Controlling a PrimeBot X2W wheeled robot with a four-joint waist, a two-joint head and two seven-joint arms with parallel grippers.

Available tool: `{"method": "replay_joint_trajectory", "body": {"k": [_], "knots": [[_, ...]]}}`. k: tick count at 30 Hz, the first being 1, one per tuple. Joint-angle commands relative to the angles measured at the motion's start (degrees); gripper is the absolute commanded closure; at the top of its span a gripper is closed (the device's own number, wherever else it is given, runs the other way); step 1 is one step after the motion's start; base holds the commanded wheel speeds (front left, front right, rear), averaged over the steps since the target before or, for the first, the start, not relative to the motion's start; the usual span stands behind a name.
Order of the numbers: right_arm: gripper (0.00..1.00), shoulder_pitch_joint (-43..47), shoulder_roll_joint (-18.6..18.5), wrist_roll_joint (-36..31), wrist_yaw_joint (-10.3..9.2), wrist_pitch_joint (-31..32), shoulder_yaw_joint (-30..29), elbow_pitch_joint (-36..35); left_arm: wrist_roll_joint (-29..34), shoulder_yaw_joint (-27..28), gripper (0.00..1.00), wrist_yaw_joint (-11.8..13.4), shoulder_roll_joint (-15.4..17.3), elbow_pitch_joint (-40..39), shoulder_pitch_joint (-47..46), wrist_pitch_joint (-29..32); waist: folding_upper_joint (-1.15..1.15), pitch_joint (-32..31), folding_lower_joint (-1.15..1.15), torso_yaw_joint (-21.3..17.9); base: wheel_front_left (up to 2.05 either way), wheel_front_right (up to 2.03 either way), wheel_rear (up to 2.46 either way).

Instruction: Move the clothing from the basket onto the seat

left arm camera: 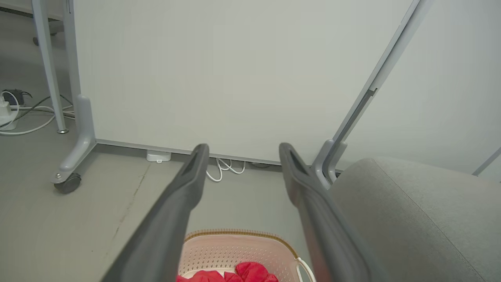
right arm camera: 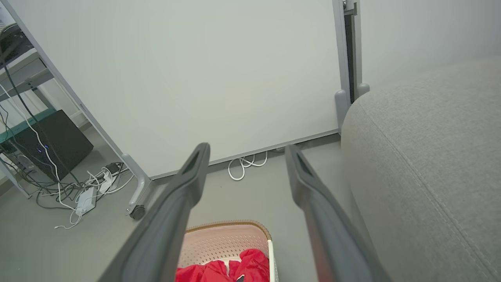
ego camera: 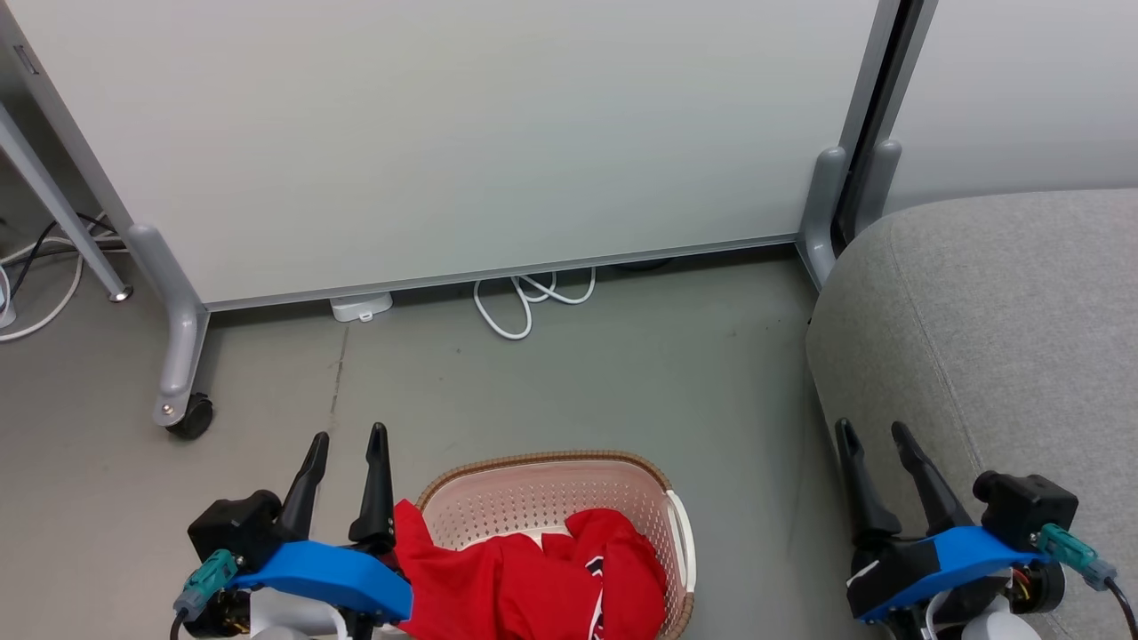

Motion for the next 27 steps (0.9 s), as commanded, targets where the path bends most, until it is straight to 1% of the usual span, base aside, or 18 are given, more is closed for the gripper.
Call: {"method": "replay_joint_trajectory", "body": {"k": [1,27], "knots": [[0.00,-0.79,-0.38,-1.16,0.10,-0.44,-0.03,-0.37,0.92,-0.21,0.00,-0.22,0.18,-0.09,-1.26,-0.51,0.00,0.00,0.00,0.01,0.00,0.00,0.00],[0.00,-0.61,-0.42,-14.30,0.09,-1.46,0.11,-0.18,7.27,-0.60,0.00,-0.48,-0.24,2.48,-2.28,-3.39,0.00,-0.18,0.00,0.38,0.00,0.00,0.00]]}}
